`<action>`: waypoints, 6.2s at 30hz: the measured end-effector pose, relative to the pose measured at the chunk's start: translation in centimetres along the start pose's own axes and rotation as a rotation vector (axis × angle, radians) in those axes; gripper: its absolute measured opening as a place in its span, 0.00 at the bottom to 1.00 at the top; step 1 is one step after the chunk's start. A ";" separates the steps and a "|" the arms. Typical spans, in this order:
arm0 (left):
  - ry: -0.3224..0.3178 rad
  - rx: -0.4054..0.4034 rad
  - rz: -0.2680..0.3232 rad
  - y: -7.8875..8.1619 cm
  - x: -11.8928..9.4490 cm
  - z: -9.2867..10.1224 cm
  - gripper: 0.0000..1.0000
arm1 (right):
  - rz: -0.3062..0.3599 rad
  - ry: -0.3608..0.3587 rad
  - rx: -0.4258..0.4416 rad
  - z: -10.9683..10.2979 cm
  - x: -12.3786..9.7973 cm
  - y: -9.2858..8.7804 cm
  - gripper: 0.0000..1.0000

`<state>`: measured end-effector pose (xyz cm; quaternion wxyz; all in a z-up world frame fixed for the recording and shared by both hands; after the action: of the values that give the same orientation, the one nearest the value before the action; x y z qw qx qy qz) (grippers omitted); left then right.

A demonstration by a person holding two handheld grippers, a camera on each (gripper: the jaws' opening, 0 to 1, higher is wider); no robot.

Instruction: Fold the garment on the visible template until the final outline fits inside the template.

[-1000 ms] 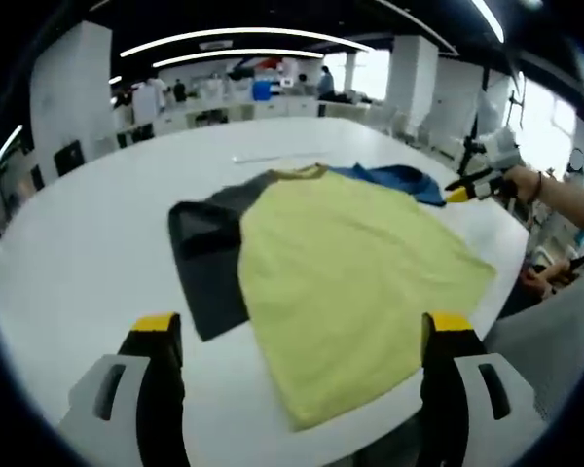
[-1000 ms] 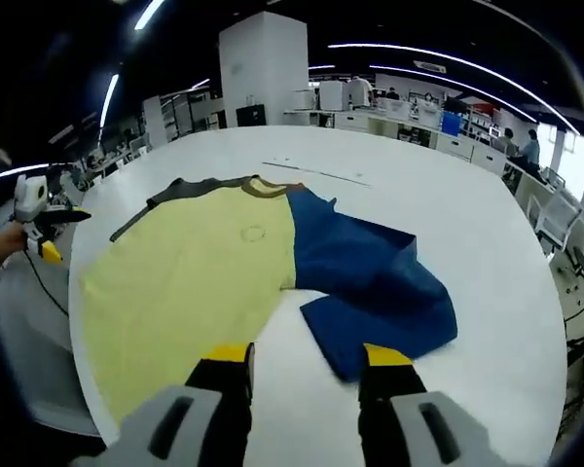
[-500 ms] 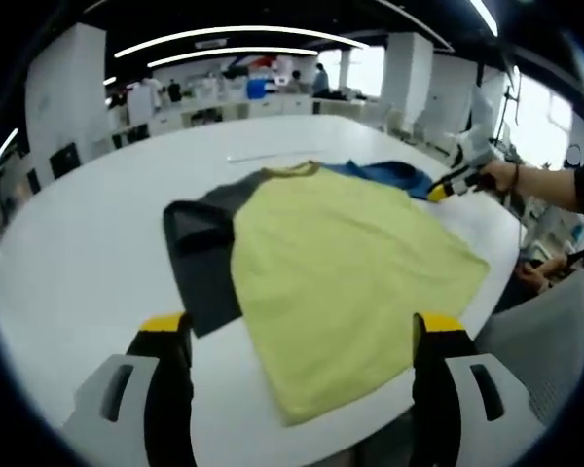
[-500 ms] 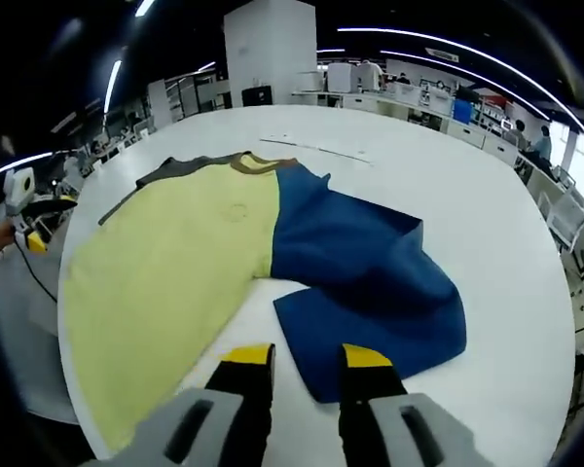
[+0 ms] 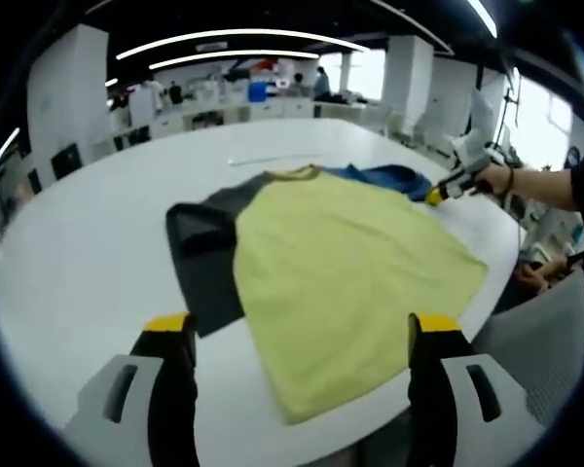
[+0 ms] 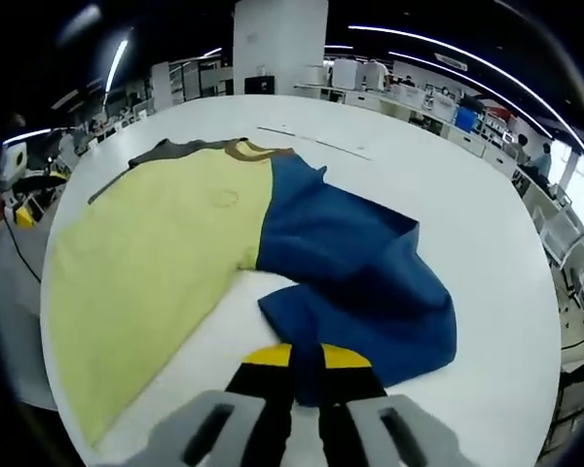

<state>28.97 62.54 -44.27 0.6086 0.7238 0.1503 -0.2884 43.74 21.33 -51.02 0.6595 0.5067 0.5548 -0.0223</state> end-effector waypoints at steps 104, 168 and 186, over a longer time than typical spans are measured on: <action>0.002 0.079 0.022 0.0 0.2 0.1 0.99 | 0.076 -0.389 0.405 10.5 -10.7 -1.1 0.00; -0.015 0.073 0.018 -0.2 0.1 0.3 0.98 | 0.201 -0.067 0.292 -0.1 0.8 14.1 0.00; -0.025 0.080 0.013 -0.2 0.1 0.3 0.98 | 0.248 0.003 0.287 -3.1 4.6 17.1 0.00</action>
<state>28.86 62.24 -44.53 0.5829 0.7448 0.1266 -0.2991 53.38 34.21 -43.07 0.5773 0.6602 0.4802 -0.0188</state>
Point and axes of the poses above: the point that each gripper's makers call its tool centre point, and the gripper's own axes: x roughly forward along the fingers, z roughly to its right, y roughly out of its top, the point moved 3 cm from there along -x, roughly backward along the fingers, and after that the axes turned 14 degrees about y, right-handed, at the moved point
